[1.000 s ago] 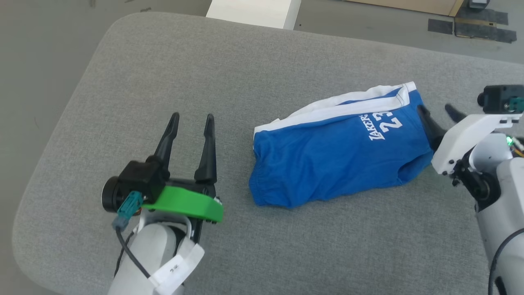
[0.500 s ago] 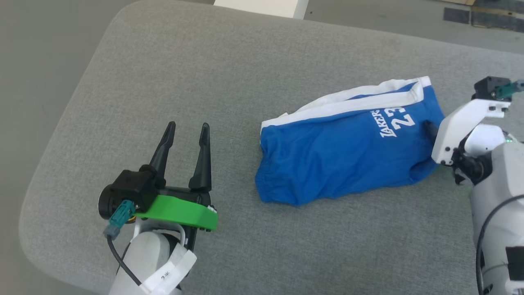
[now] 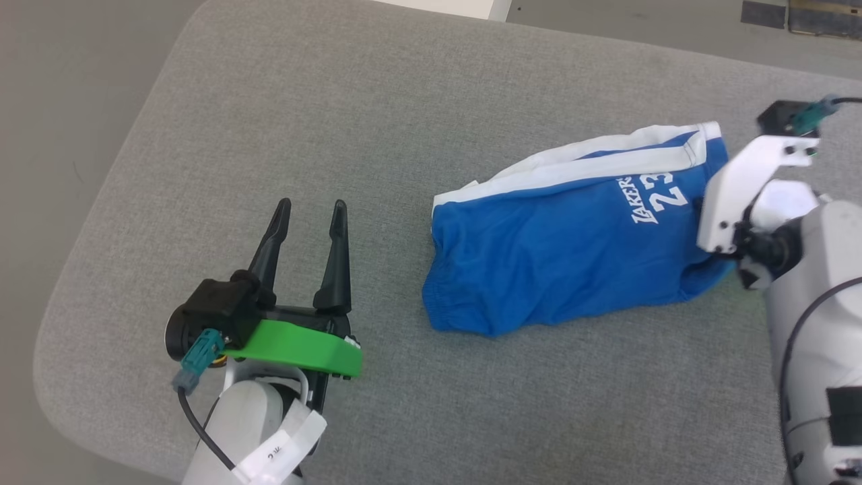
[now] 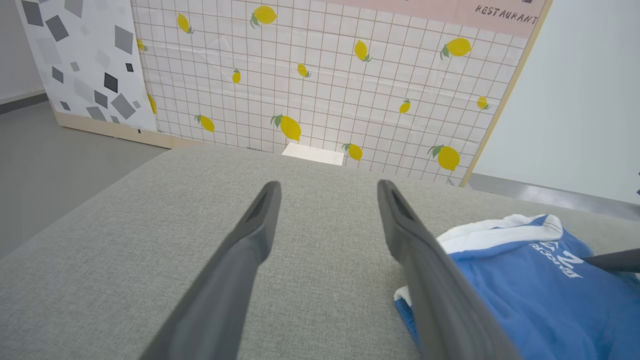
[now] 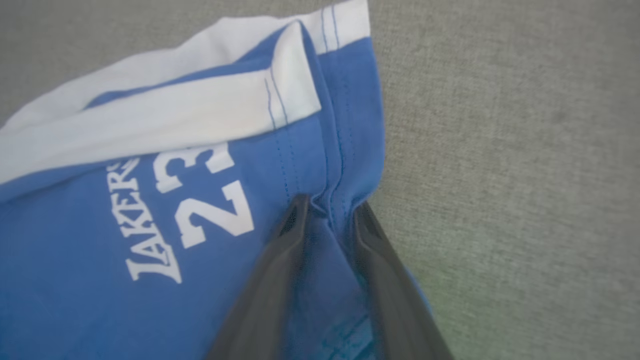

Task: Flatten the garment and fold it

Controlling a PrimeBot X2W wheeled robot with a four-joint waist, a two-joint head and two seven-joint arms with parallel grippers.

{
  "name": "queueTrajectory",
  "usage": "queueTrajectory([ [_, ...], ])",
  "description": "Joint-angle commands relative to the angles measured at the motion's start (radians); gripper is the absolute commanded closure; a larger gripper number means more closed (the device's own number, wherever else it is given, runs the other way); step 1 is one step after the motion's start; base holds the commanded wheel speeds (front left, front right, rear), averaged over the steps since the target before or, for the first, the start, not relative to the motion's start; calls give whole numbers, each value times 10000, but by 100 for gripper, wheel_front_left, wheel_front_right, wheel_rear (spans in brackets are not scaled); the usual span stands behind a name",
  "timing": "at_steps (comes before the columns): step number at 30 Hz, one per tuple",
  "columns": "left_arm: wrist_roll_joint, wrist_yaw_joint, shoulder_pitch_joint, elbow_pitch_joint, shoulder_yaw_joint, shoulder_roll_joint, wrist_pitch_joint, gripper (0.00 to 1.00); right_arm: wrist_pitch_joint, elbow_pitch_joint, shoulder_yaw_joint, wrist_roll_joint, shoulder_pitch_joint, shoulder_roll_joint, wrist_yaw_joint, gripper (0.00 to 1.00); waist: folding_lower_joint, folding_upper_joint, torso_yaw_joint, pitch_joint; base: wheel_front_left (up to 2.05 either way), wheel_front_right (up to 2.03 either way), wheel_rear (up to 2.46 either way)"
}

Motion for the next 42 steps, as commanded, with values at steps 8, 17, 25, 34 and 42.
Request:
queueTrajectory([
  [8, 7, 49, 151, 80, 24, -50, -45, 0, -568, -1058, 487, 976, 1039, -236, -11, 100, 1, 0, -218, -240, 0, 0, 0],
  [17, 168, -43, 365, 204, 117, -50, -45, 0, -1210, -2371, -273, 1257, 2214, -990, -11, 100, 1, 0, -534, -711, 0, 0, 0],
  [25, 279, -148, 640, 253, 202, -50, -45, 0, -1309, -3997, -1703, 302, 3398, -1307, -11, 100, 1, 0, -842, -1040, 0, 0, 0],
  [34, 317, -259, 703, 383, 123, -51, -45, 0, -1115, -6155, -407, -323, 3962, -1155, -11, 100, 1, 0, -928, -1220, 0, 0, 0],
  [42, 310, -338, 716, 474, 45, -51, -45, 0, -226, -7284, 2896, -98, 3926, -1162, -11, 100, 1, 0, -751, -1288, 0, 0, 0],
])
